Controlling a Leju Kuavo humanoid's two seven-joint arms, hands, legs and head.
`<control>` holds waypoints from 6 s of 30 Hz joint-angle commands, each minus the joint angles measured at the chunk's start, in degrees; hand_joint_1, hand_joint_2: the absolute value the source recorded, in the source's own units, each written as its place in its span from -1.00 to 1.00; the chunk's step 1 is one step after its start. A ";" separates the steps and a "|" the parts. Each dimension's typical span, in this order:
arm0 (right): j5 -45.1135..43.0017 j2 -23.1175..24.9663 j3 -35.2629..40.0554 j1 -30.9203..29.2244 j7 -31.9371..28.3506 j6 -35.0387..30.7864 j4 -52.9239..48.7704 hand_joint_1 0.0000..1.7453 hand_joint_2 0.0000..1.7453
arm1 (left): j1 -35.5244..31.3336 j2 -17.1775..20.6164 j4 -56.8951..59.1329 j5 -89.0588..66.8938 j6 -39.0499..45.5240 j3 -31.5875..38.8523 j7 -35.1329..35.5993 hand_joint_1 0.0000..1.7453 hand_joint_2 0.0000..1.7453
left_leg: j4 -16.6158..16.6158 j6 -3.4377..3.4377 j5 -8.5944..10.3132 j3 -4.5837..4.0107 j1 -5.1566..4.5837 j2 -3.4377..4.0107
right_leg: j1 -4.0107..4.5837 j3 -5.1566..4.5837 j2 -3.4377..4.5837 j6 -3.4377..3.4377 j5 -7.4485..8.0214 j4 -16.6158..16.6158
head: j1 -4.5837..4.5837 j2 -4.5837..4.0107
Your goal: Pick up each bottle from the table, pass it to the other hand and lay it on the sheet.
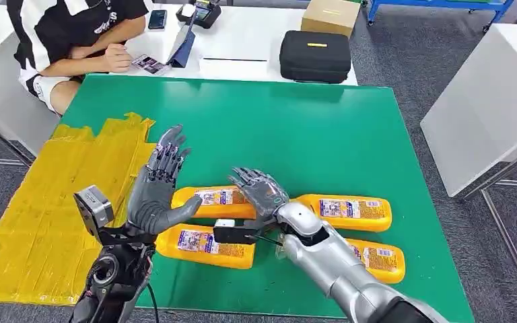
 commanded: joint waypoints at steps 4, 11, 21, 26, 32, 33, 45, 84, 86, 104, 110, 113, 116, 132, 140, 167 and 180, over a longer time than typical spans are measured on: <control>-0.46 0.43 -0.48 -2.03 0.64 0.93 5.58 -1.00 1.00 | -1.99 -0.07 3.55 0.01 -0.23 1.01 0.29 -1.00 1.00 | 0.03 0.04 -0.14 0.32 0.01 -0.09 | 0.06 0.31 -0.01 -0.39 -0.15 0.05 | 0.00 0.00; 0.43 -0.26 -0.97 -1.25 2.12 0.56 8.32 -1.00 1.00 | -1.62 -0.74 3.85 -0.39 -0.43 1.62 -0.74 -1.00 1.00 | -0.04 0.04 -0.06 0.23 0.01 -0.12 | 0.04 0.25 -0.06 -0.26 -0.08 -0.04 | 0.00 0.00; 3.50 -1.06 0.07 -0.92 5.30 -0.30 9.94 0.90 1.00 | -0.73 -0.49 0.62 -0.26 0.24 1.63 -2.74 -1.00 1.00 | 0.01 0.04 -0.12 0.27 0.02 -0.08 | 0.06 0.27 -0.02 -0.32 -0.11 -0.01 | 0.00 0.00; 3.56 -1.18 -0.08 -0.41 5.20 -1.02 9.72 1.00 1.00 | -0.42 -0.31 -0.37 -0.34 0.54 1.33 -2.75 -1.00 1.00 | -0.01 0.03 -0.05 0.17 0.02 -0.10 | 0.04 0.19 -0.06 -0.23 -0.06 -0.02 | 0.00 0.00; 3.89 -1.04 -0.41 0.09 5.77 -2.87 8.70 1.00 1.00 | 0.26 0.04 -0.57 0.04 0.90 1.34 -2.82 -1.00 1.00 | -0.03 0.04 -0.10 0.30 0.02 -0.10 | 0.05 0.31 -0.03 -0.33 -0.10 -0.04 | 0.00 0.00; 4.03 -1.07 -0.39 0.14 5.91 -3.13 8.56 1.00 1.00 | 0.34 0.09 -0.70 0.09 0.92 1.31 -2.82 -1.00 1.00 | -0.03 0.02 -0.06 0.21 0.01 -0.08 | 0.03 0.22 -0.03 -0.24 -0.07 -0.03 | 0.00 0.00; 4.96 -1.07 -2.14 1.18 7.63 -9.68 6.09 1.00 1.00 | 0.85 0.34 -0.92 0.79 1.37 1.06 -2.43 -1.00 1.00 | 0.02 0.04 -0.14 0.31 0.01 -0.06 | 0.05 0.30 0.02 -0.36 -0.13 0.02 | 0.00 0.00; -7.34 3.14 -23.81 6.40 -4.82 -36.37 -12.74 1.00 1.00 | -1.70 -0.80 4.50 11.34 -6.60 2.15 2.08 -1.00 1.00 | 0.04 0.04 -0.13 0.26 0.01 -0.08 | 0.05 0.24 -0.01 -0.38 -0.14 0.06 | -0.02 0.00; -7.34 3.14 -23.81 6.40 -4.82 -36.37 -12.74 1.00 1.00 | -1.70 -0.80 4.50 11.34 -6.60 2.15 2.08 -1.00 1.00 | -0.02 0.02 -0.02 0.08 -0.01 -0.05 | 0.02 0.06 -0.01 -0.18 -0.02 -0.01 | 0.00 0.00; -10.37 4.58 -18.50 9.65 -8.87 -36.37 -19.42 1.00 1.00 | -5.05 -0.46 12.37 23.09 -6.99 3.22 8.26 -1.00 1.00 | 0.01 0.03 -0.11 0.23 0.02 -0.03 | 0.05 0.21 0.03 -0.31 -0.10 0.01 | -0.02 0.00; -10.34 4.74 -18.37 9.76 -8.67 -36.37 -19.67 1.00 1.00 | -5.13 -0.34 12.36 23.09 -6.96 3.29 8.26 -1.00 1.00 | -0.02 0.01 -0.03 0.10 0.01 -0.02 | 0.04 0.08 0.01 -0.21 -0.03 -0.01 | 0.00 0.00; -10.69 4.18 -16.44 10.17 -8.36 -35.99 -20.51 1.00 1.00 | -5.13 -0.39 12.36 23.40 -5.92 3.52 8.10 -1.00 1.00 | 0.03 0.04 -0.13 0.27 0.02 -0.03 | 0.06 0.24 0.04 -0.36 -0.11 0.03 | 0.00 0.00; -10.79 3.81 -13.57 11.37 -7.42 -36.19 -22.22 1.00 1.00 | -5.36 -0.10 13.02 24.53 -5.47 3.85 8.14 -1.00 1.00 | 0.04 0.04 -0.16 0.30 0.02 -0.01 | 0.06 0.27 0.07 -0.38 -0.13 0.04 | 0.00 0.00; -11.38 2.92 -7.89 13.92 -4.46 -33.55 -22.51 1.00 1.00 | -5.55 -0.11 12.82 26.42 -4.78 2.33 8.36 -1.00 1.00 | 0.00 0.03 -0.11 0.26 0.04 -0.10 | 0.07 0.26 -0.03 -0.35 -0.11 -0.01 | 0.00 0.00; -11.62 2.53 -5.39 13.77 -2.99 -31.47 -20.15 1.00 1.00 | -6.20 -0.02 14.36 27.47 -4.30 1.14 8.17 -1.00 1.00 | 0.00 0.04 -0.14 0.33 0.03 -0.11 | 0.07 0.32 -0.04 -0.36 -0.14 -0.01 | 0.00 0.00; -11.68 2.78 1.29 15.08 -4.80 -28.95 -19.85 1.00 1.00 | -5.90 0.07 15.01 28.34 -3.54 1.23 7.72 -1.00 1.00 | -0.02 0.04 -0.10 0.24 0.03 -0.05 | 0.06 0.22 0.01 -0.31 -0.09 -0.03 | -0.02 0.00; -11.91 2.55 3.90 16.02 -4.24 -27.08 -21.40 1.00 1.00 | -5.47 0.14 14.56 28.67 -3.14 1.40 7.83 -1.00 1.00 | -0.04 0.02 -0.08 0.17 0.02 -0.06 | 0.05 0.16 -0.02 -0.26 -0.07 -0.04 | 0.00 0.00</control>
